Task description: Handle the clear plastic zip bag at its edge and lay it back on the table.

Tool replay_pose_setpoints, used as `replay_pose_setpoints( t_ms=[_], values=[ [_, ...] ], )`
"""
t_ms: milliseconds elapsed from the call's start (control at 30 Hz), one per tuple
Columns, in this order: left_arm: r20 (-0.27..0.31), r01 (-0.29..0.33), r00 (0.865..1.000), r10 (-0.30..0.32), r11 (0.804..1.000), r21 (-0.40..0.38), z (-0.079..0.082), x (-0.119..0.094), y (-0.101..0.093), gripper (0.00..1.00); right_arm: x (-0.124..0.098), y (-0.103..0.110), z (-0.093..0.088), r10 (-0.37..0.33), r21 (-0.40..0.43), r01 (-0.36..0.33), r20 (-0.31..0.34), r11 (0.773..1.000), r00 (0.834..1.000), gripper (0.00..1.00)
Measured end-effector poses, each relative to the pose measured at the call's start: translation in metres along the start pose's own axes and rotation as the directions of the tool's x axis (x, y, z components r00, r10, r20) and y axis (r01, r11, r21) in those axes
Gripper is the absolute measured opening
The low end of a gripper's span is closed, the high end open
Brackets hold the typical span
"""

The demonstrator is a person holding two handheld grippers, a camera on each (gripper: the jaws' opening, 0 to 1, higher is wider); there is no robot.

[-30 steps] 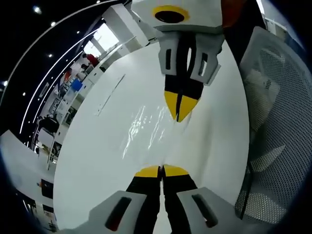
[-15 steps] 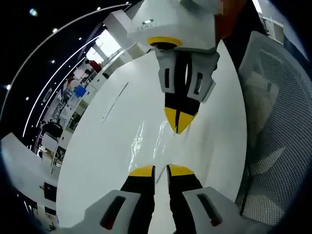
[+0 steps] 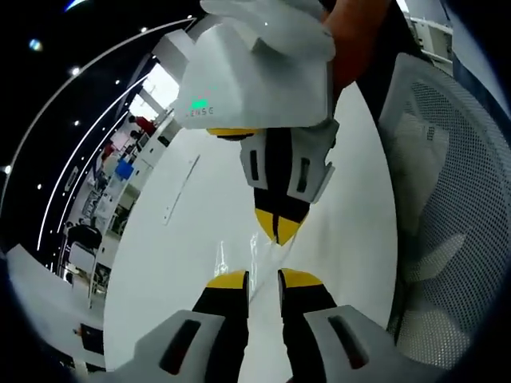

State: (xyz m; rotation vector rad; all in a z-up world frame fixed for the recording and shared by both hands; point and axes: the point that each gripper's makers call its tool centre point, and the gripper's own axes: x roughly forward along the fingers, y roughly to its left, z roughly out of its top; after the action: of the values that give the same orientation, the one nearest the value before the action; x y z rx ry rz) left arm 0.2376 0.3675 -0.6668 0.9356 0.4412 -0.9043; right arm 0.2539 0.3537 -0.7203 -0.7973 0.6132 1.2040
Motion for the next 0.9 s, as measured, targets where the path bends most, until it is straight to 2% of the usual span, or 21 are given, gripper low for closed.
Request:
replay_pose_setpoints(
  t_ms=[233,467,633,700,900],
  values=[
    [0.005,0.040,0.999,-0.040,0.998,0.051,0.010,0.008,-0.010,0.11,-0.002,-0.001,0.001,-0.006,0.009,0.006,0.000,1.000,1.000,0.00],
    [-0.013,0.081,0.997,-0.080,0.994,0.074,0.009,0.022,-0.024,0.11,-0.005,-0.003,0.000,-0.012,0.015,0.012,0.001,1.000,1.000,0.00],
    [-0.035,0.075,0.997,-0.072,0.994,0.085,0.006,0.030,-0.027,0.08,-0.008,-0.002,0.000,-0.016,0.022,0.016,0.000,1.000,1.000,0.00],
    [-0.052,0.071,0.996,-0.067,0.994,0.087,0.004,0.032,-0.027,0.04,-0.009,-0.003,-0.001,-0.018,0.024,0.018,-0.002,1.000,1.000,0.00],
    [-0.061,0.057,0.997,-0.052,0.994,0.093,0.001,0.036,-0.028,0.00,-0.010,-0.006,-0.002,-0.023,0.031,0.023,-0.002,0.999,1.000,0.00]
  ],
)
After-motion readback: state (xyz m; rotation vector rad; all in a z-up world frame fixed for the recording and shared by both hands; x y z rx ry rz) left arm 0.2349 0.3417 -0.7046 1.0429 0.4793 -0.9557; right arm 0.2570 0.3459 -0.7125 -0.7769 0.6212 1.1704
